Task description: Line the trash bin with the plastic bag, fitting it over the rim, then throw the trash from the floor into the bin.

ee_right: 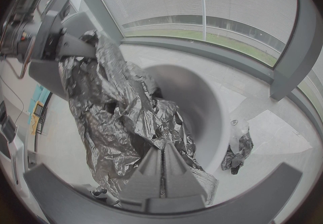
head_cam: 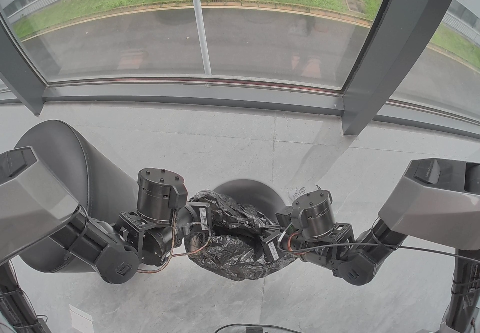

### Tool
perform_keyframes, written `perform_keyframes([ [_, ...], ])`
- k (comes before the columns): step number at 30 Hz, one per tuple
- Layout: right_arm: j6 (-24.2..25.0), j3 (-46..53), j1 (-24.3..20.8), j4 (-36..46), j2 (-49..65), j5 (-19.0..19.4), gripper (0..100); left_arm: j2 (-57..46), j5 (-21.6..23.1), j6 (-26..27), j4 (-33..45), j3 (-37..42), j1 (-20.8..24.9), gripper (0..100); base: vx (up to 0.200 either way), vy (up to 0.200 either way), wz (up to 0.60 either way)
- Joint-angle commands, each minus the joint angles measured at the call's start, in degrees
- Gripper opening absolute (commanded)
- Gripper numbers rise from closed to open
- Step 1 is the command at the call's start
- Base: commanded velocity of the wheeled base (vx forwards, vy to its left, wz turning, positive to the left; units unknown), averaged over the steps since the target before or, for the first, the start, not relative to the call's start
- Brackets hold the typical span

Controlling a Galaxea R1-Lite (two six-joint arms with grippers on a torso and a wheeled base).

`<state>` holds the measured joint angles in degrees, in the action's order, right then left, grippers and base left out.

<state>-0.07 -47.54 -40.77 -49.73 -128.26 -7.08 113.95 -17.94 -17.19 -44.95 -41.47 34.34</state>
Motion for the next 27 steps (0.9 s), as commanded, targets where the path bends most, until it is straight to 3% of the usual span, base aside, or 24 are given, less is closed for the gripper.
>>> perform_keyframes([
  [1,-0.10,-1.24,2.27,0.07,2.66,0.05,0,0.49,0.10,0.23,-0.05,-0.01,-1.03,0,0.000,0.000,0.00],
  [6,-0.81,-1.59,3.94,0.16,4.42,0.14,0,0.40,0.45,0.23,-0.23,-0.19,-1.38,0,0.000,0.000,0.00],
  [17,-0.89,-3.96,5.61,0.68,5.47,0.23,0,6.64,1.68,2.07,-11.13,-0.28,-1.38,0,0.000,0.000,0.00],
  [27,-1.07,-7.04,6.31,1.03,4.86,0.84,0,7.61,5.20,2.25,-11.04,-2.12,-2.52,0,0.000,0.000,0.00],
])
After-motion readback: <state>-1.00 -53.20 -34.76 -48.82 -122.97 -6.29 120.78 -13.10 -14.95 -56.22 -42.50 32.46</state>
